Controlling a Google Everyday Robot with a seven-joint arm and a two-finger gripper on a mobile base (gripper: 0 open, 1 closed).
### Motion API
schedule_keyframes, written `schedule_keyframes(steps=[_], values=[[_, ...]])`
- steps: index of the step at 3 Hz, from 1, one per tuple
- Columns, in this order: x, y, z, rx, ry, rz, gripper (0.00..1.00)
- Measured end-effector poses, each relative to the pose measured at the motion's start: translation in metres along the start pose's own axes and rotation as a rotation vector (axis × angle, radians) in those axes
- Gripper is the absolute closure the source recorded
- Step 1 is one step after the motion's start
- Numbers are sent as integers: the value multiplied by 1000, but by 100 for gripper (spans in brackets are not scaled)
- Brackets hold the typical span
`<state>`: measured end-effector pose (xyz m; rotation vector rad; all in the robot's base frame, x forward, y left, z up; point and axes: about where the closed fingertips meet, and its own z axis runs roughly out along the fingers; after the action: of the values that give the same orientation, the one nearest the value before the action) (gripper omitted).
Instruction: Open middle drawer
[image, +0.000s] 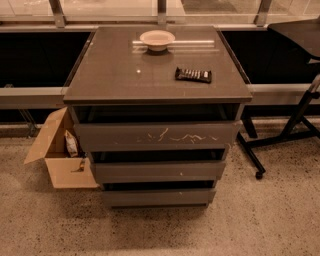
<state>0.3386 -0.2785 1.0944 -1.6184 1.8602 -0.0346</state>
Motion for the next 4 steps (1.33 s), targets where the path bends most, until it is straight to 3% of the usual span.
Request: schedule_keyframes(steps=[1,3,4], values=[[7,5,37,-56,-79,-9,0],[14,19,133,-251,-264,-32,0],[14,19,133,-251,-264,-32,0]])
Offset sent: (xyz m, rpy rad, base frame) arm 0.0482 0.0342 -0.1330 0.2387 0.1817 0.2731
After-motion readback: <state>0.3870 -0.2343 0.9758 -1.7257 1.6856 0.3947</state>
